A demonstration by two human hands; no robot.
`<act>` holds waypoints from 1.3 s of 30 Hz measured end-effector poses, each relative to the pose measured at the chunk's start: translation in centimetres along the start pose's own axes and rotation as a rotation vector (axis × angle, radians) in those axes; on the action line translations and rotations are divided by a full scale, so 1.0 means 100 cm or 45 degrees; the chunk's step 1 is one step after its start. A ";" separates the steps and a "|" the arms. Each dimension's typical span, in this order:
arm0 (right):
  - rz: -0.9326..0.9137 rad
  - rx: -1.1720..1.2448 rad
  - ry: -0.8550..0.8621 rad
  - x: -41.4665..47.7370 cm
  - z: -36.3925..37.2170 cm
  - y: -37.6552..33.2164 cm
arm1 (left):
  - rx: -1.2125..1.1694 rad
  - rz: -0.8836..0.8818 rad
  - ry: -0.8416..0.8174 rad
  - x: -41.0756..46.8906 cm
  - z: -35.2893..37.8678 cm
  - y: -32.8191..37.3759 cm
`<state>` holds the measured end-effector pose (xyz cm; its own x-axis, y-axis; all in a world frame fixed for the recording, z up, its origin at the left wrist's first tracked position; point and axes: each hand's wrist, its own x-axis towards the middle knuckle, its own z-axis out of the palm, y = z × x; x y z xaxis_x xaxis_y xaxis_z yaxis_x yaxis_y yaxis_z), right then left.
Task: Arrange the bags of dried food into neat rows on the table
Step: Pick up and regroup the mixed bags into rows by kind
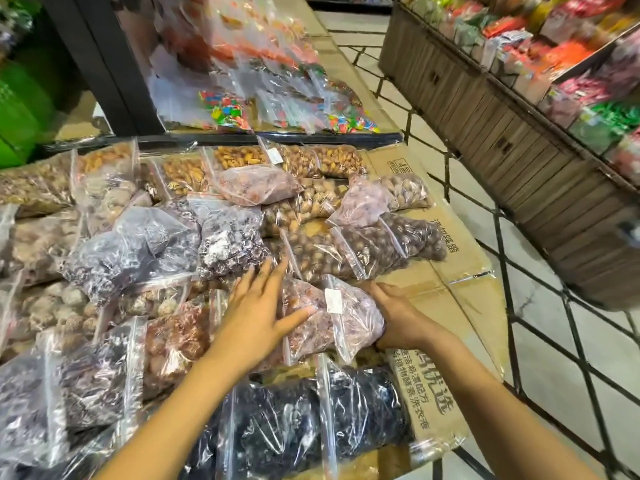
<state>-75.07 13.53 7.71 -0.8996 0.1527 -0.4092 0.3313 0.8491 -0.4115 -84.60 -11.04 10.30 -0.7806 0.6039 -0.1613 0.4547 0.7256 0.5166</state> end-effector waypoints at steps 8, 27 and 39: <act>-0.182 0.201 -0.349 0.010 -0.027 0.023 | 0.177 -0.001 0.258 0.052 -0.002 0.036; 0.032 0.507 -0.110 0.228 -0.150 0.067 | -0.231 -1.230 0.547 0.215 -0.046 -0.014; -0.096 0.383 0.644 0.173 -0.124 0.041 | -0.764 -0.568 0.964 0.196 -0.034 0.023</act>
<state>-92.84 25.93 9.05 -0.9232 0.3823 0.0385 0.2610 0.6974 -0.6674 -100.28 1.31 11.23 -0.9817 -0.1891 0.0204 -0.0630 0.4245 0.9032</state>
